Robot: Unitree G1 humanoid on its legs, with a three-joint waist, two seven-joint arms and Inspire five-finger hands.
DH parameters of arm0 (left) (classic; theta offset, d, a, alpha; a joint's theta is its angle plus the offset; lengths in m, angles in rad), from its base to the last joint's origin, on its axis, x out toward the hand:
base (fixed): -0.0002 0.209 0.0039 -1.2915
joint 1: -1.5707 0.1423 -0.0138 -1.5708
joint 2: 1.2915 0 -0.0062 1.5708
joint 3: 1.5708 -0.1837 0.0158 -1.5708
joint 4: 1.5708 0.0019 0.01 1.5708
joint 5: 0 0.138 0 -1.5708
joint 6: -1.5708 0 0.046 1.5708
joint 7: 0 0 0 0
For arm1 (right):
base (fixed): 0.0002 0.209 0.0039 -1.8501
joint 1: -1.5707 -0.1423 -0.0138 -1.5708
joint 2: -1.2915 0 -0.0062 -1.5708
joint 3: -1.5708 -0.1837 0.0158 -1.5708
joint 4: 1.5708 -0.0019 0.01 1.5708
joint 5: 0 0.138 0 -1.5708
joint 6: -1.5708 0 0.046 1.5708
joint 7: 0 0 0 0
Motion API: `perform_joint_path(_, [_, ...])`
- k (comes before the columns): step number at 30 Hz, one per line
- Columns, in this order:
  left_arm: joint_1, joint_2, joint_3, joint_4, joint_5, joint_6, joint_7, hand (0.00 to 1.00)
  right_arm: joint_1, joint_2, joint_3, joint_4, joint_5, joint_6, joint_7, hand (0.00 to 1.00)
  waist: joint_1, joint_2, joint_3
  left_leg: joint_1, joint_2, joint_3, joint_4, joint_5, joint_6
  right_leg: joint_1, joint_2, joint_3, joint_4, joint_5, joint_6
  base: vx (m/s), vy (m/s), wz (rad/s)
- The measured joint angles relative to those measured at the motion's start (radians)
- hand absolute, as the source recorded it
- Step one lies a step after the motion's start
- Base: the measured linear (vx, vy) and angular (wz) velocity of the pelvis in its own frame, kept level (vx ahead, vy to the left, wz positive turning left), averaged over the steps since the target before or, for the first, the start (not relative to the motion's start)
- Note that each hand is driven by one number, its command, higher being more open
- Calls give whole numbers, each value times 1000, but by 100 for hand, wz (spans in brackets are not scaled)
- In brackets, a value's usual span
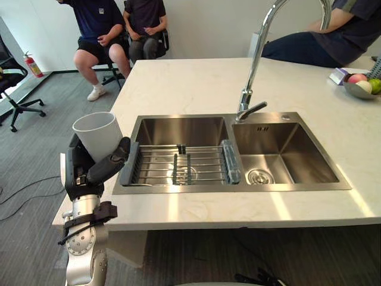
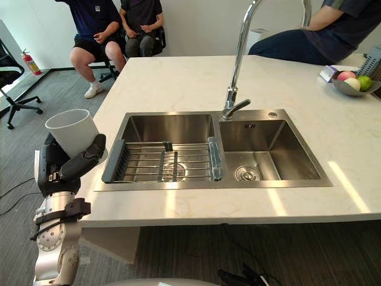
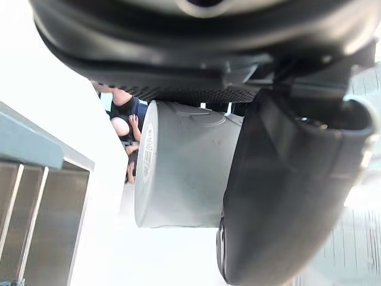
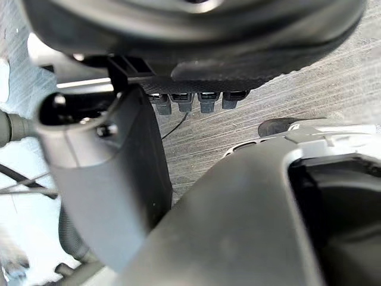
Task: Walk over to the sink, pick up the cup, carry it to the dishwasher, place the cup inside the dishwasher, then close the dishwasher door
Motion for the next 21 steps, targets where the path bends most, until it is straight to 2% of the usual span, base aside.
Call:
perform_joint_path(2, [36, -36, 0, -43, 2, 0, -4, 0, 1, -3, 1, -2, -27, -5, 1, 100, 15, -4, 1, -25, -8, -48, 1, 10, 5, -1, -5, -47, 7, -9, 0, -12, -23, 76])
perform_joint_path(5, [79, -54, 3, -85, 2, 0, -4, 0, -2, -24, 50, -31, -60, 2, 5, 100, 44, -2, 11, -84, -19, -170, 0, 47, 6, -9, -15, -170, 37, -40, -1, -35, -44, 125])
perform_joint_path(6, [83, -61, 6, -101, 1, -2, -3, 0, -14, -43, 83, -33, -72, 7, 4, 100, 64, 2, 16, -122, -26, -221, -1, 63, 3, -26, -15, -219, 57, -55, -4, -83, -73, 136])
perform_joint_path(7, [89, -66, 8, -120, 1, -13, -2, 0, -41, -53, 109, -33, -74, 26, 3, 100, 84, 13, 22, -167, -23, -244, -6, 52, 9, -50, -11, -277, 71, -64, -12, -97, -82, 135])
perform_joint_path(8, [92, -65, 9, -125, 1, -21, -2, 0, -53, -51, 110, -31, -74, 39, 2, 100, 94, 0, 20, -186, -18, -210, -4, 39, 24, -55, -21, -308, 62, -61, -13, -98, -62, 152])
perform_joint_path(9, [87, -66, 10, -128, 0, -33, -3, 0, -80, -50, 105, -26, -71, 62, 1, 100, 96, -18, 36, -239, -10, -57, 107, -13, 72, -56, -51, -379, 46, -56, -17, -53, -11, 143])
perform_joint_path(10, [89, -70, 8, -134, -2, -37, -6, 0, -100, -56, 102, -28, -67, 78, 1, 100, 99, -21, 56, -279, 12, 82, 264, -62, 91, -56, -78, -428, 69, -59, -19, -6, 39, 169])
perform_joint_path(11, [95, -78, 8, -135, -3, -41, -9, 0, -111, -76, 100, -41, -50, 92, 6, 100, 102, -5, 61, -283, 74, 269, 430, -91, 138, -57, -101, -475, 115, -66, -23, 36, 70, 132])
perform_joint_path(12, [93, -87, 5, -136, -4, -42, -11, 0, -110, -96, 95, -59, -34, 96, 12, 100, 101, 21, 63, -280, 100, 336, 476, -78, 141, -65, -111, -509, 192, -88, -35, 17, 109, 178])
perform_joint_path(13, [68, -104, -18, -130, -20, -45, -27, 0, -100, -118, 81, -84, 10, 89, 23, 100, 68, 58, 81, -289, 93, 393, 479, -38, 187, -111, -162, -552, 363, -148, -55, -128, 118, 256])
perform_joint_path(14, [41, -116, -19, -129, -29, -54, -53, 0, -83, -106, 46, -83, 50, 65, 44, 100, 19, 50, 58, -266, 4, 305, 266, 56, 131, -145, -111, -555, 255, -167, -78, -194, 93, 292])
perform_joint_path(15, [20, -105, -13, -141, -40, -65, -60, 0, -74, -80, 31, -84, 65, 52, 52, 100, 6, 17, 43, -233, -42, 320, 179, 60, 147, -160, -125, -572, 174, -125, -104, -195, -10, 288])
perform_joint_path(16, [-25, -102, -24, -128, -60, -106, -82, 0, -78, -67, 14, -61, 95, 17, 50, 100, -7, 10, 62, -173, 23, 419, 285, -79, 163, -167, -153, -656, 228, -76, -106, -123, -47, 211])
perform_joint_path(17, [-29, -104, -23, -134, -69, -117, -94, 0, -91, -73, 8, -34, 102, -5, 54, 100, -3, 10, 63, -95, 48, 467, 236, -92, 50, -152, -161, -682, 252, -102, -101, -71, -5, 149])
perform_joint_path(19, [-18, -112, -41, -134, -68, -116, -96, 0, -111, -81, 7, -21, 101, -29, 59, 100, 23, 36, 59, -38, 36, 458, 103, -80, 9, -157, -160, -709, 278, -105, -98, -114, 166, 58])
perform_joint_path(21, [4, -104, -63, -133, -67, -108, -95, 0, -128, -74, 9, -12, 98, -43, 72, 100, 21, 34, 60, -34, 13, 424, 73, -65, 11, -146, -184, -741, 294, -103, -93, -133, 139, 55])
